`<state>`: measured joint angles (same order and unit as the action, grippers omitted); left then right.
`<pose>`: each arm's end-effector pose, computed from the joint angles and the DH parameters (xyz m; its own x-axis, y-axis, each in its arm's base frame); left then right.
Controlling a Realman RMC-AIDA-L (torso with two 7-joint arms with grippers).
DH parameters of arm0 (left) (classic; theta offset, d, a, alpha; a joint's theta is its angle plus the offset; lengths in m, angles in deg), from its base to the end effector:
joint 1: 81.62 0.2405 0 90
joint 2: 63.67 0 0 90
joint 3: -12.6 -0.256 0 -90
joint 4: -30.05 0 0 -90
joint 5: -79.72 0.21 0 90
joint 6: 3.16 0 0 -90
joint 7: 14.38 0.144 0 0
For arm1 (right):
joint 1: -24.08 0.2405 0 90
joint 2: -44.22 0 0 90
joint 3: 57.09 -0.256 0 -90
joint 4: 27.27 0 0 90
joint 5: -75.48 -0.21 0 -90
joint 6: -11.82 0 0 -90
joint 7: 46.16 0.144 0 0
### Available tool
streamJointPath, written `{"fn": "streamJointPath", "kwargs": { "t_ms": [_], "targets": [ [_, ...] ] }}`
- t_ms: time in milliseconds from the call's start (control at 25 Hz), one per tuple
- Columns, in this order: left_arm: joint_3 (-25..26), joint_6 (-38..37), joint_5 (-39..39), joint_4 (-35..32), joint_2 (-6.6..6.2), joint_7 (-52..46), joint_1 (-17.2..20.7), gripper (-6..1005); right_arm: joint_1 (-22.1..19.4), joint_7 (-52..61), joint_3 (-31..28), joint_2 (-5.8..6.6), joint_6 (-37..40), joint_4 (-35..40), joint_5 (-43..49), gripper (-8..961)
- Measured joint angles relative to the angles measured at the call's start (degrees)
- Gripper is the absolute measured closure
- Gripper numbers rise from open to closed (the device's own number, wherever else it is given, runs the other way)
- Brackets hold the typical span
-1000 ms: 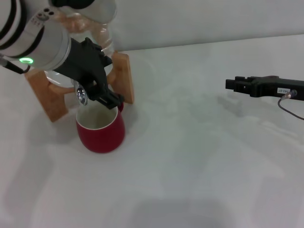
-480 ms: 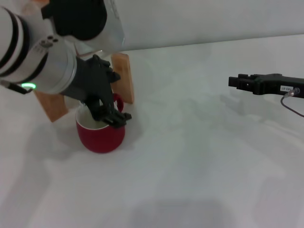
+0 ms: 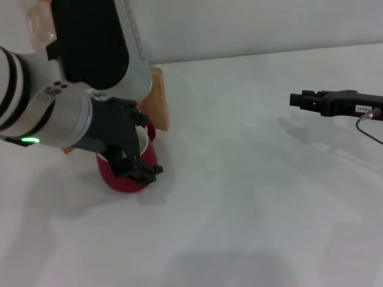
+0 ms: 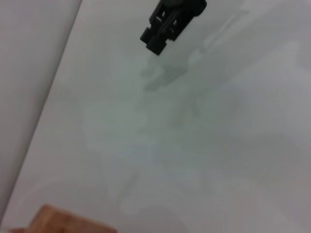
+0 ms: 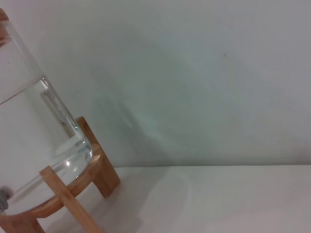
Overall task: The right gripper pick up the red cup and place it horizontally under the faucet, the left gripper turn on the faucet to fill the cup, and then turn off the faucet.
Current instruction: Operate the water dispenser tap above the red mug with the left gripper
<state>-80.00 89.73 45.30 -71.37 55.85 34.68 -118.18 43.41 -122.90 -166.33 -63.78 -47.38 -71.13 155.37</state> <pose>-0.0660 0.3207 -0.0026 0.9456 -0.0381 -0.3232 -0.1400 -0.9441 -0.2984 0.3071 0.3626 0.0600 0.5213 -0.5301 -0.6688 -0.8325 -0.4883 -0.2618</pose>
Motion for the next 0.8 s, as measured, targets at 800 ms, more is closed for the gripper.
{"fn": "streamJointPath", "kwargs": {
  "t_ms": [800],
  "targets": [
    [-0.88,2.96,8.05,-3.01,-0.17,0.02,2.72,123,-0.01,0.02,-0.44,0.12,-0.96,0.09,0.01,551]
  ]
}}
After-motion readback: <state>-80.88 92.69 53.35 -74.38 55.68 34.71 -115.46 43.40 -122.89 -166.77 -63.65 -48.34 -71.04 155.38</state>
